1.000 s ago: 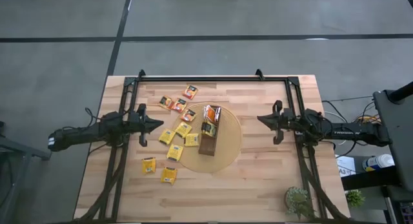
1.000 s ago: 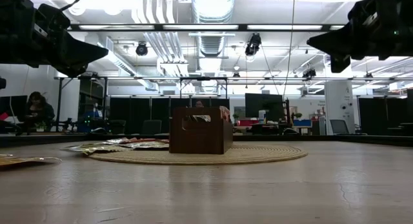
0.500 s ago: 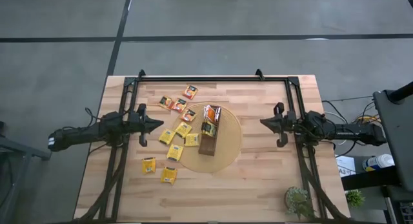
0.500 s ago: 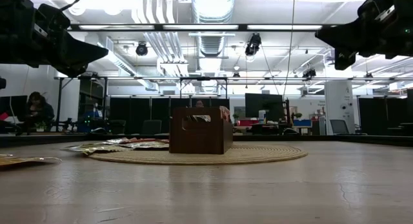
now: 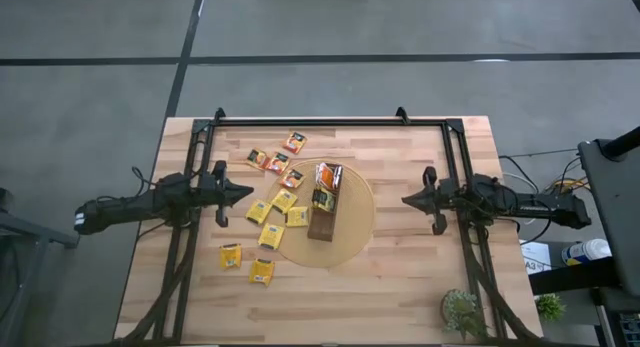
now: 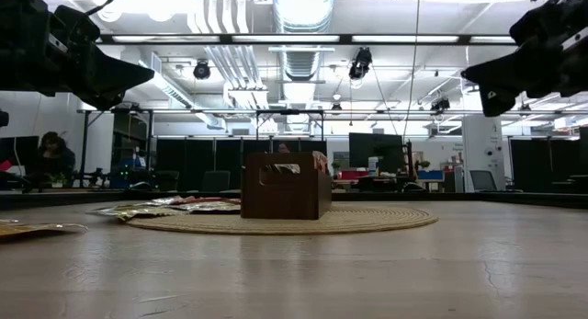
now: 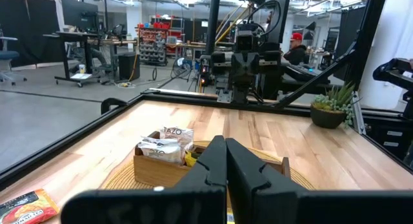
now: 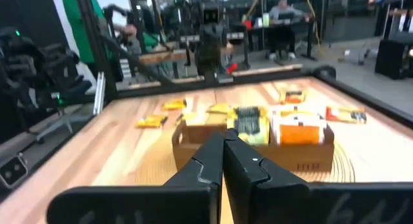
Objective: Pick & Place Tea
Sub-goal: Put the orange tea bag into the bottom section of the wooden organizer
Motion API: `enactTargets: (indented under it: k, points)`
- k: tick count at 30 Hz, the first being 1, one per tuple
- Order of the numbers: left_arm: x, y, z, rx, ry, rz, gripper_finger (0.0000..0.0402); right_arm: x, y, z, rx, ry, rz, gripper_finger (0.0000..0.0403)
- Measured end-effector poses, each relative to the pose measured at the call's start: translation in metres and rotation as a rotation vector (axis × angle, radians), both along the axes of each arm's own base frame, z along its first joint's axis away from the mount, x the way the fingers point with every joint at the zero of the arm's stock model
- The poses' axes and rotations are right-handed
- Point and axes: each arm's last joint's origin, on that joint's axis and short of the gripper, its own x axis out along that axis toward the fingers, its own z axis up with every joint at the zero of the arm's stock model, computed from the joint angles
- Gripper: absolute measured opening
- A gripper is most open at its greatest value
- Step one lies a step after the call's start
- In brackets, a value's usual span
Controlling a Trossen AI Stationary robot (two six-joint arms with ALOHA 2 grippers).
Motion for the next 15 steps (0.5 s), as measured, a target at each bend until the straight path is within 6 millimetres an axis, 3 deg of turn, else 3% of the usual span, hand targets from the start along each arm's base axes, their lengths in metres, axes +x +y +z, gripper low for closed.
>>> enactTargets:
  k: [15]
  points:
    - [0.0000, 0.0000, 0.0000, 0.000, 0.000, 0.000, 0.0000, -0.0037, 0.0011, 0.0045, -0.003, -0.057, 0.007, 0.0009]
